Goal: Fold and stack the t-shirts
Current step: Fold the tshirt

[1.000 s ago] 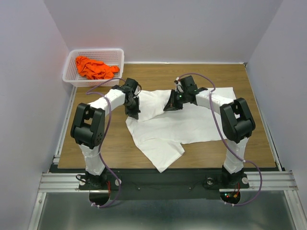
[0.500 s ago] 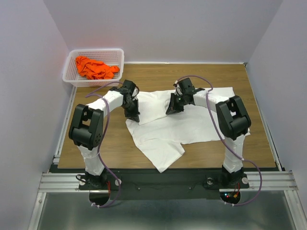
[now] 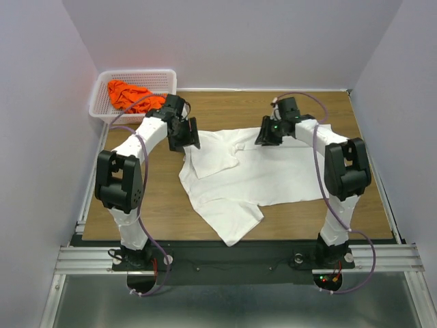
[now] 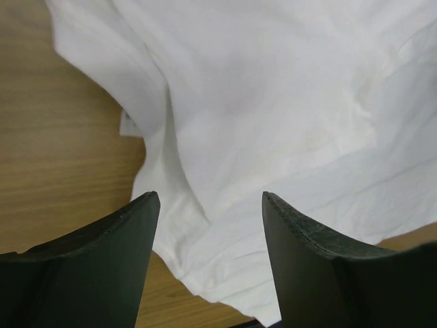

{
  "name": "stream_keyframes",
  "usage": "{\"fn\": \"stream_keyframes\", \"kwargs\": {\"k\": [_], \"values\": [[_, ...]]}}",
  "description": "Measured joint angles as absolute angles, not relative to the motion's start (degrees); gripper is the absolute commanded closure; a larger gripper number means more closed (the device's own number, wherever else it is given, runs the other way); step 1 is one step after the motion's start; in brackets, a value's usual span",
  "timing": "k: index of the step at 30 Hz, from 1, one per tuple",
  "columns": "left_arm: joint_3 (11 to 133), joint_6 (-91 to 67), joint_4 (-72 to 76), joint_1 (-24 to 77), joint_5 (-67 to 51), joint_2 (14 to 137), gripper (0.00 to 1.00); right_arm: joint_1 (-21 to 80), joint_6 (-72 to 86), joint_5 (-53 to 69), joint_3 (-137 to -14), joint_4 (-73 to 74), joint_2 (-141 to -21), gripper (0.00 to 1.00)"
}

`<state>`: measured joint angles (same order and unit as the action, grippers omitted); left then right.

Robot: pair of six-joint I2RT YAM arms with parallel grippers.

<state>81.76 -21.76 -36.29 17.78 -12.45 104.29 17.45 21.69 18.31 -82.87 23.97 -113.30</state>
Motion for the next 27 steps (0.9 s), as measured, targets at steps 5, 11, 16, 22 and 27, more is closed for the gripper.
{"fn": "stream_keyframes", "kwargs": {"k": [5, 11, 16, 22, 27], "values": [[93.0, -21.7, -34.7, 16.3, -7.4, 106.8, 0.47, 6.5, 21.2, 13.5, -82.9, 23.8, -111.9, 0.63], [105.8, -21.1, -31.2, 16.4, -3.1, 119.8, 0.56, -1.1, 21.2, 7.2, -83.5, 24.1, -112.1, 0.68], [108.8, -20.6, -30.6, 16.4, -0.5, 128.7, 0.59, -4.5, 21.1, 3.6, -86.8, 23.9, -114.5, 0.68], [108.2, -20.7, -29.5, 16.4, 2.3, 131.3, 0.60, -7.3, 20.8, 0.8, -88.3, 23.9, -117.6, 0.69], [106.2, -22.1, -27.0, 16.1, 3.8, 131.0, 0.63, -10.1, 20.0, -0.1, -91.0, 23.6, -122.4, 0.68]]}}
